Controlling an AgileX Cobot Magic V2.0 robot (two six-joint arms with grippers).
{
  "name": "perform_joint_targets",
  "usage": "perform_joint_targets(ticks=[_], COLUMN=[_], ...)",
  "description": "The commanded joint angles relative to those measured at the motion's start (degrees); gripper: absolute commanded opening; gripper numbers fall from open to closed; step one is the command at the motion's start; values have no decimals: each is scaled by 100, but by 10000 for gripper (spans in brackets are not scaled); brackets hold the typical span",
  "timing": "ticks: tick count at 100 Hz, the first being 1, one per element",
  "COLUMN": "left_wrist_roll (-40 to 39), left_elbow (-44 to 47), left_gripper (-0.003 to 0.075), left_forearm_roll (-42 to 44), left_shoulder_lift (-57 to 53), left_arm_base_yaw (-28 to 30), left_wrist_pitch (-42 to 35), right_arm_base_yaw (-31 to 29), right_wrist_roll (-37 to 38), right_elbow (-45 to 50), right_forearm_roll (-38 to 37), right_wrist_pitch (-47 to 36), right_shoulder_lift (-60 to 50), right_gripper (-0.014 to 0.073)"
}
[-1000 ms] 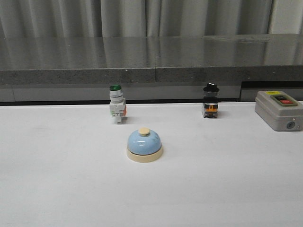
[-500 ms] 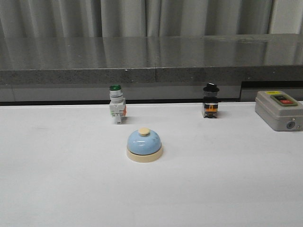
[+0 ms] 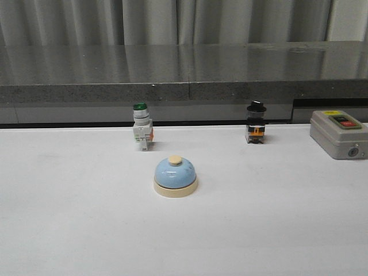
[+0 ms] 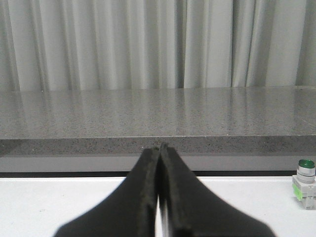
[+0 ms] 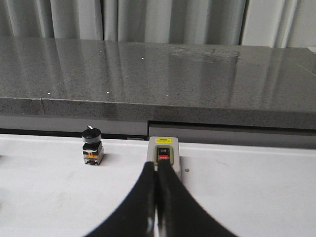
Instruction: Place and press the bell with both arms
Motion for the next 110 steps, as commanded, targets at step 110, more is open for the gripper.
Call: perform_joint_targets(ticks=[110], left_wrist_roll=[-4], left_elbow=[121], left_gripper=[-19], left_forearm_roll=[2], left_shoulder_lift=[-200], left_arm_base_yaw=[13], left_wrist_pitch=[-492], right_arm_base_yaw=[3074], right_wrist_roll=[-3], right_elbow=[-5801], right_forearm_roll=[-111], right_wrist_pitch=[2102], right_shoulder_lift=[7580], right_gripper=[-59])
